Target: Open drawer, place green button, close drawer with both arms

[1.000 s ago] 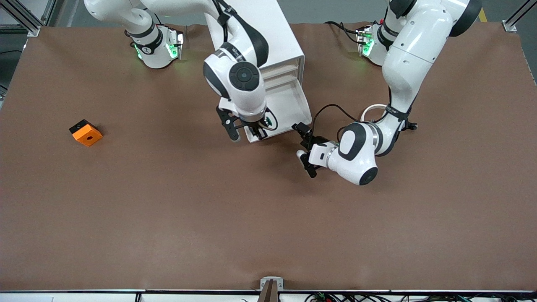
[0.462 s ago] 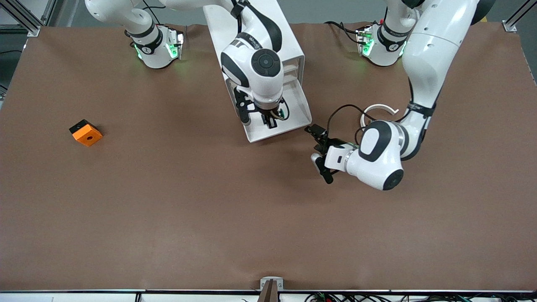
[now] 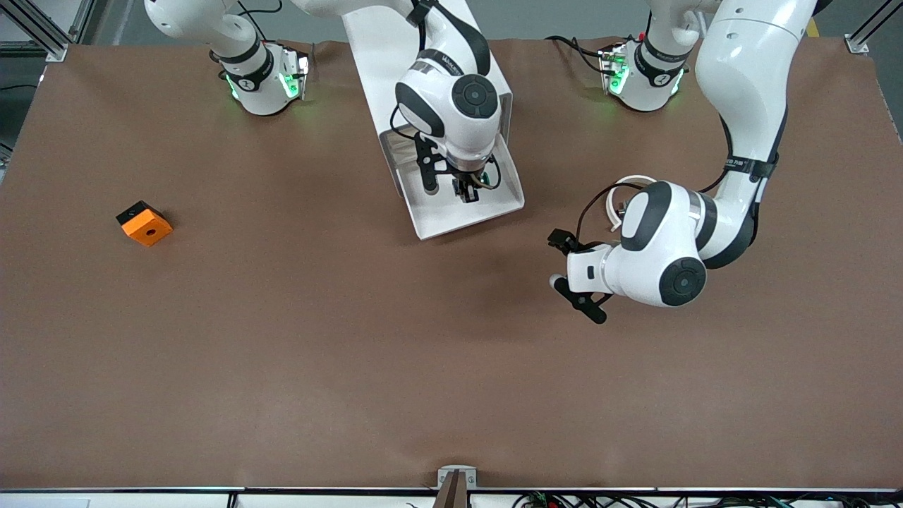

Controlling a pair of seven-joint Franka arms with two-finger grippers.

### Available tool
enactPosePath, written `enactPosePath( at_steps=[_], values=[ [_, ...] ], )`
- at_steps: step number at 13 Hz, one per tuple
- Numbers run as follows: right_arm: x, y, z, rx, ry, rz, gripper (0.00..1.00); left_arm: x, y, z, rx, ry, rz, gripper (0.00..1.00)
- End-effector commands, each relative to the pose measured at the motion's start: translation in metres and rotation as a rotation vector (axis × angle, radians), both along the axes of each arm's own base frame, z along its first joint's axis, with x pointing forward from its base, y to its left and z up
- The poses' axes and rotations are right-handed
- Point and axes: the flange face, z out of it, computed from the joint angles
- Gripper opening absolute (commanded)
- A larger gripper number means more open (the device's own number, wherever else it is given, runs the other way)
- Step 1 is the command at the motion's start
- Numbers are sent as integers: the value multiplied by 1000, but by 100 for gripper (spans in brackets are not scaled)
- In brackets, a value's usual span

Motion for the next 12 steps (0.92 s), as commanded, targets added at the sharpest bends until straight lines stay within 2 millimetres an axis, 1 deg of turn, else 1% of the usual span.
enactPosePath(
  at_steps=[1, 4, 7, 9, 10, 12],
  values=[
    [-7, 22, -17, -9, -3, -35, 0, 6, 3, 2, 114, -55, 126, 100],
    [-3, 30, -15, 49, -33, -64, 0, 14, 8, 7, 169, -99, 228, 100],
    [-7, 39, -14, 89, -39, -68, 0, 16, 4, 4, 215, -89, 379, 100],
    [-7, 39, -15, 89, -38, -66, 0, 19, 10, 2, 216, -87, 403, 100],
    [-8, 40, -15, 89, -36, -67, 0, 23, 11, 5, 210, -93, 408, 100],
    [-17, 43, -17, 78, -29, -51, 0, 23, 11, 4, 212, -89, 418, 100]
  ],
)
